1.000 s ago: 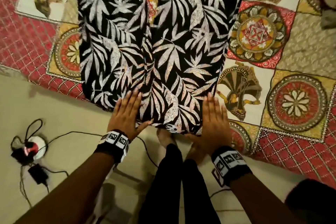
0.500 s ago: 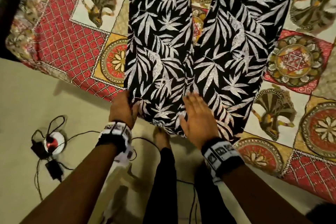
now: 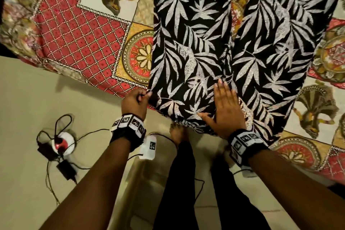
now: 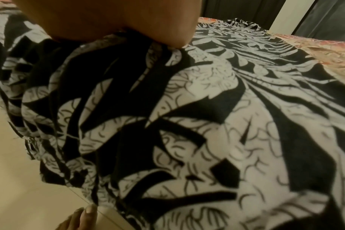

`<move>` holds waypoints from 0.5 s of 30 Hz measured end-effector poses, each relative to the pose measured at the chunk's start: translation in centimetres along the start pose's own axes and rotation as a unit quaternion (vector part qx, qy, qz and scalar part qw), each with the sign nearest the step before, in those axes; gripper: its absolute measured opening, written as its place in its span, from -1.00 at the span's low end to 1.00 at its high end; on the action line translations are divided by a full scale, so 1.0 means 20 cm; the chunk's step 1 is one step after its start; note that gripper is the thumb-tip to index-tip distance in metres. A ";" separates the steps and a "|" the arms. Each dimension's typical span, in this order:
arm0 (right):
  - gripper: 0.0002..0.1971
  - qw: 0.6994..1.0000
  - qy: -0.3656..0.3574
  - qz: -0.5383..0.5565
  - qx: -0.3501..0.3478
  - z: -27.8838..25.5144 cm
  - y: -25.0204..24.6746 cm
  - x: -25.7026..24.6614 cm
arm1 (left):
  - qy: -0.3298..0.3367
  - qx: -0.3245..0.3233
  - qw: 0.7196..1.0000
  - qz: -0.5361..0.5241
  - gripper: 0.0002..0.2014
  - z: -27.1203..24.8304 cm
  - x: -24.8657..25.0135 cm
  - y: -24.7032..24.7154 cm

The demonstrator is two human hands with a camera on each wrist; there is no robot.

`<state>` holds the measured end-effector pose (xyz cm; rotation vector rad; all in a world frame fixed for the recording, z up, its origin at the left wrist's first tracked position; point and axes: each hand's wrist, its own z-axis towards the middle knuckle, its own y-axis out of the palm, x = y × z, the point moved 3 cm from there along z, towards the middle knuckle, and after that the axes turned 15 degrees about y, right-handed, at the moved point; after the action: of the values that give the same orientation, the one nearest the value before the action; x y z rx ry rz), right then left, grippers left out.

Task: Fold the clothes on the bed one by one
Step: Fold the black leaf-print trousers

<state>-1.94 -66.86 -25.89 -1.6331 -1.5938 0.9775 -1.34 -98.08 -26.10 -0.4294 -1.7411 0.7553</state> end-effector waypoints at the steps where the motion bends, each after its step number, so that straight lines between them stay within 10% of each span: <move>1: 0.03 1.000 0.008 -0.004 -0.005 0.00 0.00 -0.01 | -0.009 0.013 1.000 0.003 -0.85 0.00 -0.03 -0.04; 10: -0.28 0.990 -0.031 0.108 0.087 0.16 -0.32 -0.27 | 0.194 -0.090 0.959 0.189 -0.63 0.17 0.30 -0.04; 15: -0.31 0.991 -0.035 0.082 0.102 0.63 -0.54 -0.44 | -0.009 -0.023 0.997 0.068 -0.50 0.57 0.31 -0.01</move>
<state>-18.20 -75.68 -22.58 -1.6204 -1.3693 1.2536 -14.11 -97.33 -23.38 -0.5788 -1.7629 0.8196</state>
